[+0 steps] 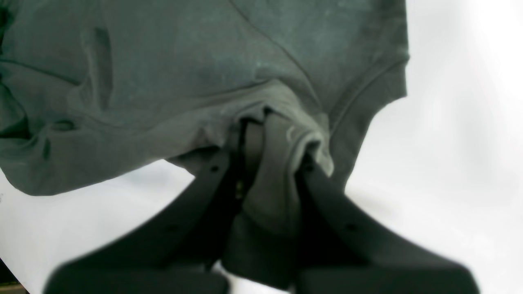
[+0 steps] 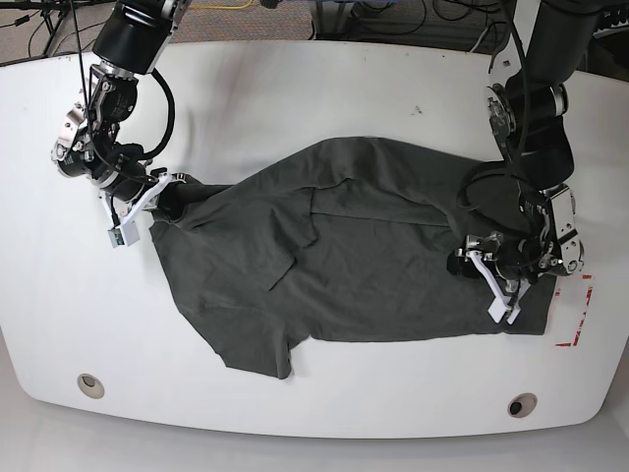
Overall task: Fold the T-shirt properly
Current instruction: 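Lift the held edge with the left gripper and pull it away from the right gripper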
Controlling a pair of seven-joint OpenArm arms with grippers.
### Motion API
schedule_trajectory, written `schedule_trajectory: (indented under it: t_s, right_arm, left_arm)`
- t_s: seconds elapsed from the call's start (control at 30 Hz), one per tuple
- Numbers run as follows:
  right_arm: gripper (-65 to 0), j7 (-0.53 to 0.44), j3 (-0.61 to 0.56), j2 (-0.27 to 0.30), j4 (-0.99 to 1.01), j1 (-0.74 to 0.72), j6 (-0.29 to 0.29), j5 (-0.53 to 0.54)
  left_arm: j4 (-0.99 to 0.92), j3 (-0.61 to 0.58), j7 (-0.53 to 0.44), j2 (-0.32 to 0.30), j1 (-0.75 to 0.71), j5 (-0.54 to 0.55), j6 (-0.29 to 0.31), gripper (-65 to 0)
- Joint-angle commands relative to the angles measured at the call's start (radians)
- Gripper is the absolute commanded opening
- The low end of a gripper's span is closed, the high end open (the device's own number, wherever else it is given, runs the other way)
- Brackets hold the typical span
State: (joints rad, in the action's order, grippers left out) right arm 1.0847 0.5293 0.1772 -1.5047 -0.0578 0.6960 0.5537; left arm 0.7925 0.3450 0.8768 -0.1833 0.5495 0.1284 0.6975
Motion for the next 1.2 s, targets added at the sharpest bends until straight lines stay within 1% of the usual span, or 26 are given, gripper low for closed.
schedule_trajectory:
  t_s: [0.0,0.27,0.57,0.63,0.67,0.73,0.77,0.8,0.87,0.93,0.97,1.17]
  right_arm:
    - [-65.0,-0.018,0.002,0.014,-0.021,-0.017,0.002,0.018]
    - [-65.0,-0.018,0.004,0.014,-0.021,-0.017,0.002,0.018]
    - [-65.0,-0.018,0.004,0.014,-0.021,-0.017,0.002,0.018]
    - [-65.0,-0.018,0.004,0.014,-0.021,-0.017,0.002,0.018]
    - [-65.0,-0.018,0.004,0.014,-0.021,-0.017,0.002,0.018]
    - [-65.0,-0.018,0.004,0.012,-0.021,-0.017,0.002,0.018]
    - [-65.0,-0.018,0.004,0.012,-0.021,-0.017,0.002,0.018]
    - [-65.0,-0.018,0.004,0.012,-0.021,-0.020,0.002,0.018]
    - [-65.0,-0.018,0.004,0.012,-0.021,-0.027,0.002,0.018]
    - [-65.0,-0.018,0.004,0.012,-0.021,-0.029,0.002,0.016]
    - [-65.0,-0.018,0.004,0.012,-0.021,-0.029,0.002,0.016]
    - [-65.0,-0.018,0.004,0.011,-0.021,-0.029,0.002,0.018]
  left_arm:
    - [0.018,0.002,-0.009,-0.025,0.034,0.007,0.001,-26.0]
    - [0.018,0.002,-0.011,-0.049,0.034,0.001,0.001,-25.8]
    - [0.018,0.001,-0.011,-0.049,0.001,0.006,0.001,-26.0]
    - [0.018,0.001,-0.011,-0.046,-0.001,0.004,0.001,-27.1]
    - [0.018,0.001,-0.011,-0.046,-0.001,0.004,0.001,-28.7]
    - [0.018,0.001,-0.011,-0.046,-0.001,0.003,0.001,-36.3]
    - [0.018,0.001,-0.011,-0.046,-0.001,0.001,0.001,-40.4]
    - [0.018,0.001,-0.011,-0.046,-0.001,0.001,0.001,-46.8]
    - [0.018,0.001,-0.012,-0.046,-0.001,0.001,0.001,-56.3]
    - [0.018,0.001,-0.012,-0.046,-0.001,0.006,0.001,-62.1]
    - [0.018,0.001,-0.012,-0.046,-0.001,0.006,0.001,-62.9]
    - [0.087,0.002,-0.008,-0.046,-0.019,0.007,0.001,-62.4]
